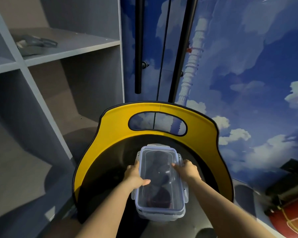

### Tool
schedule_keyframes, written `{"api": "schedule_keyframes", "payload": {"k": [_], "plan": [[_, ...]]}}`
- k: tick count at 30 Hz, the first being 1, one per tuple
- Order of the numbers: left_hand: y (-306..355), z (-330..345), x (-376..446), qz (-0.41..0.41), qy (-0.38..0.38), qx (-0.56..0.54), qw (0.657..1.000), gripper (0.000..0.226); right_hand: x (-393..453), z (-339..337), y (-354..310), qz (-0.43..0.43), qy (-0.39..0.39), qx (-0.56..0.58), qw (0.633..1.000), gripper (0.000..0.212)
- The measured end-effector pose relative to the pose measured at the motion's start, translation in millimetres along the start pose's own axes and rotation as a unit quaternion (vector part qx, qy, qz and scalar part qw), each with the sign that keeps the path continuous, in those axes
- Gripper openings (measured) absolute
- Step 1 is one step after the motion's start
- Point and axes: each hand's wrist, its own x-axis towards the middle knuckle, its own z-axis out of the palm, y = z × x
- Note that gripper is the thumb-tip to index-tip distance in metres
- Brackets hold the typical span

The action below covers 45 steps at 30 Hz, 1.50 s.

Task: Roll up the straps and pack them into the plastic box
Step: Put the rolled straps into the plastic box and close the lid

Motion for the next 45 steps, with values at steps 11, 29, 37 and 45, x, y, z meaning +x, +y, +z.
{"api": "schedule_keyframes", "payload": {"k": [11,29,37,45], "plan": [[2,7,1,0.007,0.002,0.028,1.0,0.099,-1,8,11,0.022,0.015,0.019,0.999,0.057],[19,8,0,0.005,0.062,0.177,0.982,0.089,-20,12,10,-0.116,0.067,-0.069,0.989,0.037],[9,9,-2,0.013,0.032,0.035,0.999,0.092,-24,6,8,-0.094,-0.004,0.026,0.995,0.037],[6,10,-2,-0.006,0.036,-0.092,0.995,0.086,-26,7,13,-0.047,0.003,0.134,0.99,0.049]]}}
